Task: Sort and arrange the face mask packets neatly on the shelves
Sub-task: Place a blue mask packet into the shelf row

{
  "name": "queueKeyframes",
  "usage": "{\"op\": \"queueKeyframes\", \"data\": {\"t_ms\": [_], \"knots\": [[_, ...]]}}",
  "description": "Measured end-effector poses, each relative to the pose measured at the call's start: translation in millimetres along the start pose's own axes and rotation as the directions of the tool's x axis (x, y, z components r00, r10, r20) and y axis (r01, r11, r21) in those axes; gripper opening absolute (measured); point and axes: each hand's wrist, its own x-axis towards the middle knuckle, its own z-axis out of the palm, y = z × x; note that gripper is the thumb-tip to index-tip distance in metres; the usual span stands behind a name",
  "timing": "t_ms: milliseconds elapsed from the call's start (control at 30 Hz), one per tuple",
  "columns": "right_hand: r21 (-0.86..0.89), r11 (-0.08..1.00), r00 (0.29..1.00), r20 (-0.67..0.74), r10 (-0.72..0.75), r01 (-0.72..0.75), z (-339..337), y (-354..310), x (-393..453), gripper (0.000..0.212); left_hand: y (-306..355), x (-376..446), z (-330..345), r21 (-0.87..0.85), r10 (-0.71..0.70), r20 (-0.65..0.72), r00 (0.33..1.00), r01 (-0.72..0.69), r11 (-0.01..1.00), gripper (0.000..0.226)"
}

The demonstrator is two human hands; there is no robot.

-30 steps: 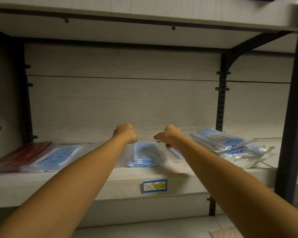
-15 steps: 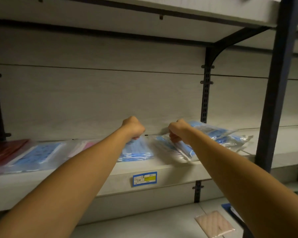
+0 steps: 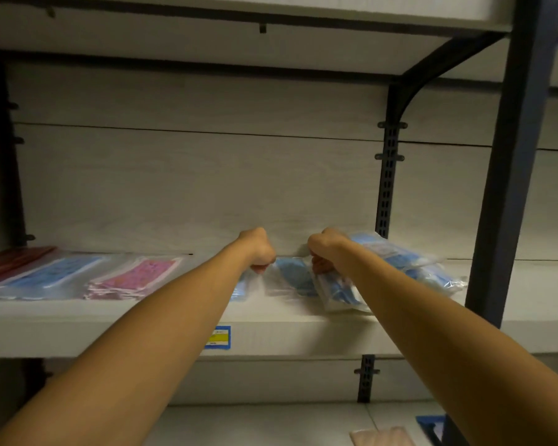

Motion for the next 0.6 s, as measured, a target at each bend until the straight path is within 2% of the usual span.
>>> {"op": "queueKeyframes", "data": {"t_ms": [100, 200, 267, 367, 467, 600], "knots": [[0.004, 1.000, 1.000, -0.003, -0.003, 0.003, -4.3, 5.4, 3.9, 0.021, 9.1, -6.5, 1.3, 0.056, -0.044, 0.045, 0.998, 0.042, 0.998, 0.021], [0.078, 0.997, 1.000, 0.018, 0.015, -0.016, -13.5, 10.3, 9.7, 0.018, 23.5, -7.5, 5.9, 0.095, -0.130, 0.056, 0.990, 0.125, 0.988, 0.036], [0.092, 0.996, 1.000, 0.023, 0.018, -0.020, -17.1, 11.9, 9.6, 0.017, 32.0, -7.2, 7.2, 0.119, -0.178, 0.110, 0.978, 0.164, 0.979, 0.047], [0.103, 0.994, 0.999, 0.025, 0.031, -0.033, -22.9, 14.5, 5.5, 0.017, 47.8, -8.1, 9.9, 0.173, -0.189, 0.177, 0.966, 0.158, 0.972, 0.055], [0.081, 0.996, 0.999, 0.025, 0.043, -0.045, -30.2, 18.8, 3.8, 0.018, 60.2, -5.3, 13.9, 0.276, -0.254, 0.290, 0.923, 0.173, 0.945, 0.067], [0.149, 0.989, 0.999, 0.031, -0.009, 0.005, -34.8, 30.9, 8.4, 0.016, 70.8, -5.5, 16.4, 0.290, -0.255, 0.337, 0.906, 0.158, 0.944, 0.066]]}}
